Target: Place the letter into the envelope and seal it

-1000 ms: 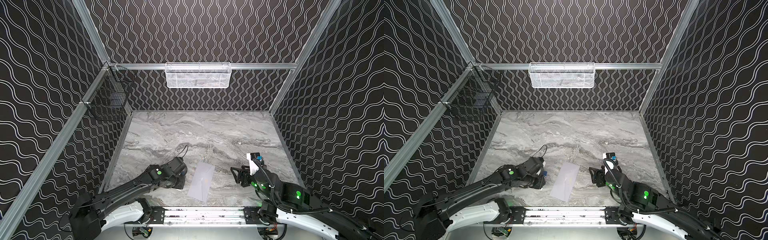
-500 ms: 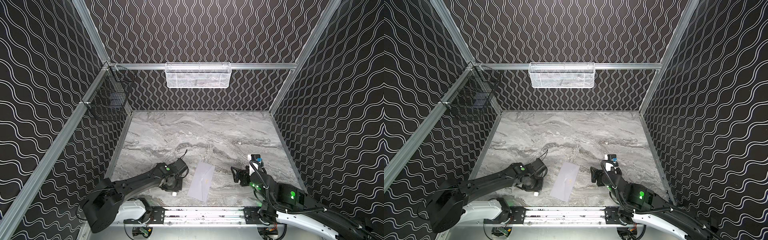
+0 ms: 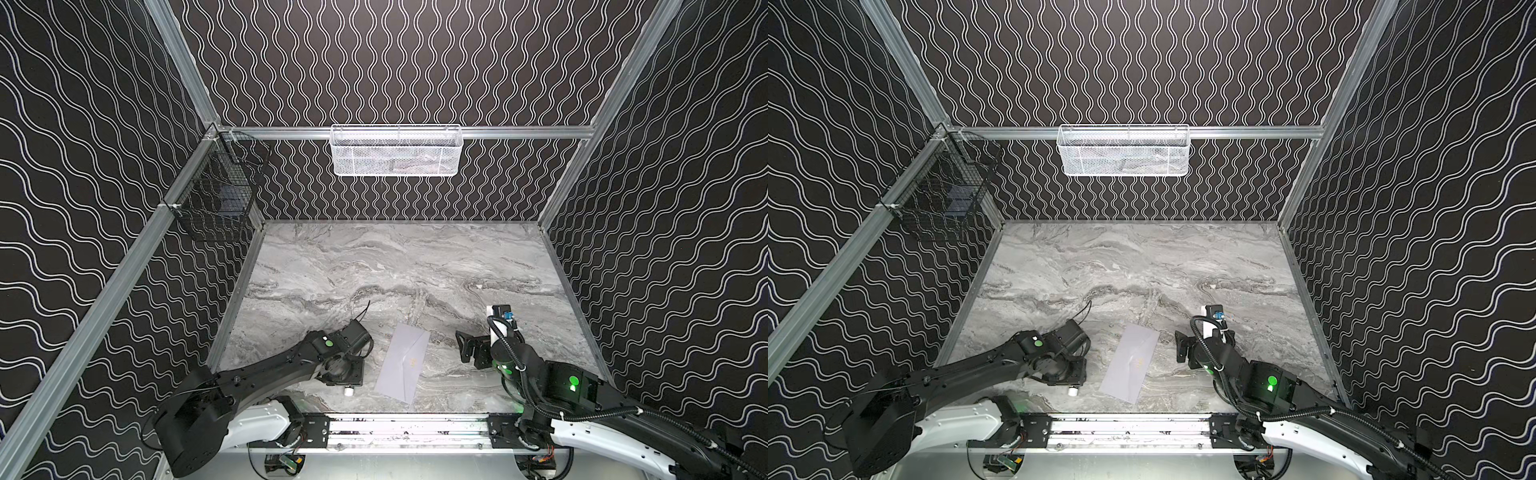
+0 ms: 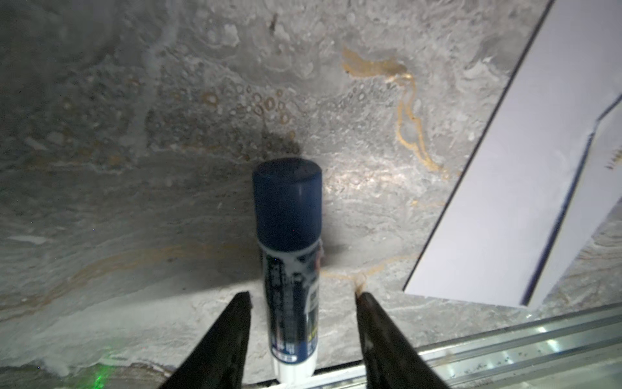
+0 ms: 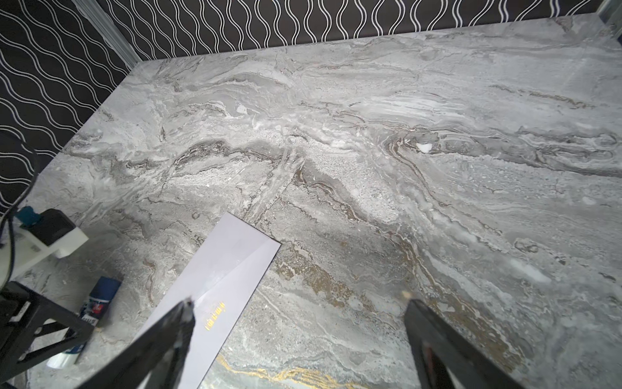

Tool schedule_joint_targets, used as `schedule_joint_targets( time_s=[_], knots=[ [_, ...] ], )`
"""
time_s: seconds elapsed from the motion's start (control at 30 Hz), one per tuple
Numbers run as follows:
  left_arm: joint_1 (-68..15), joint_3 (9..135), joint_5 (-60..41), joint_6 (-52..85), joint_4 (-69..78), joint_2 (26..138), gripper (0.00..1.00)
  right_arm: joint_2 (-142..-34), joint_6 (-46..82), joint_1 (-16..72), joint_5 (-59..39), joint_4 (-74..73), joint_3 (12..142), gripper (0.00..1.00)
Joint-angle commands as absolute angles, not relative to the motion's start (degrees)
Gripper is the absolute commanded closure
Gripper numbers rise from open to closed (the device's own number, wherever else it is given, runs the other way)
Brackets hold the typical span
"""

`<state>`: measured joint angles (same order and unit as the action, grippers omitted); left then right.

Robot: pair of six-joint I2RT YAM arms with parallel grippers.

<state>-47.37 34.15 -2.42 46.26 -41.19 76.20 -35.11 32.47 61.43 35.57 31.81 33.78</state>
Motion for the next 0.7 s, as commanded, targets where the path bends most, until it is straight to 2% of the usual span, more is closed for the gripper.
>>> schedule_joint_targets(
  time_s=[0.0, 0.07, 0.1, 0.13, 0.17, 0.2, 0.23, 0.27, 0.3, 0.33, 0.37, 0.43, 0.5, 0.6, 0.67],
  knots=[
    [-47.31, 34.87, -1.95, 45.3, -40.33, 74.31, 0.36, -35.89, 25.81, 60.98, 35.11, 26.9, 34.03, 0.01],
    [-47.29, 37.49, 0.71, 44.52, -41.65, 70.8, 0.3, -36.21, 18.69, 60.73, 40.32, 21.08, 31.76, 0.0],
    [-47.29, 39.77, 3.79, 43.24, -42.25, 68.72, 0.24, -36.21, 13.14, 60.65, 45.47, 13.01, 28.7, 0.01],
    [-47.29, 42.08, 6.93, 41.95, -42.35, 66.94, 0.19, -36.42, 1.34, 60.08, 50.34, -3.27, 21.56, 0.01],
    [-47.29, 45.1, 11.36, 39.31, -41.86, 65.37, 0.07, -37.64, -15.83, 58.0, 49.95, -25.81, 12.02, 0.01],
    [-47.29, 47.71, 16.86, 34.99, -40.92, 64.37, 0.01, -40.06, -26.11, 54.5, 44.78, -43.54, 5.61, 0.01],
    [-47.16, 49.08, 21.65, 30.31, -38.72, 63.91, 0.01, -44.06, -23.56, 47.0, 40.86, -52.9, 2.47, 0.01],
    [-46.54, 49.6, 27.41, 25.85, -36.31, 64.15, 0.01, -48.31, -16.46, 36.28, 37.37, -52.86, 4.0, 0.01],
    [-44.97, 49.48, 32.73, 21.24, -33.32, 65.28, 0.01, -50.98, -9.61, 28.15, 32.63, -43.12, 8.05, 0.01],
    [-43.52, 49.83, 35.57, 17.17, -31.46, 66.75, 0.01, -53.39, -7.13, 21.85, 27.72, -39.57, 10.11, 0.01],
    [-41.89, 49.82, 37.81, 12.98, -29.17, 68.62, 0.01, -56.76, -6.89, 15.96, 23.58, -44.05, 9.59, 0.0],
    [-36.41, 47.37, 36.81, 5.88, -22.45, 71.62, 0.02, -62.34, -7.16, 12.12, 20.52, -55.54, 6.96, 0.0],
    [-28.97, 45.05, 33.48, 0.31, -15.04, 74.57, 0.02, -69.58, -8.81, 11.08, 21.96, -68.36, 4.89, 0.0],
    [-20.04, 41.9, 24.52, -3.57, -5.7, 77.95, 0.02, -78.97, -7.81, 8.95, 21.13, -83.22, 3.4, 0.0],
    [-16.77, 39.35, 20.85, -6.83, 1.02, 79.31, 0.02, -83.79, -5.42, 6.87, 18.68, -86.29, 4.33, 0.0]
  ],
)
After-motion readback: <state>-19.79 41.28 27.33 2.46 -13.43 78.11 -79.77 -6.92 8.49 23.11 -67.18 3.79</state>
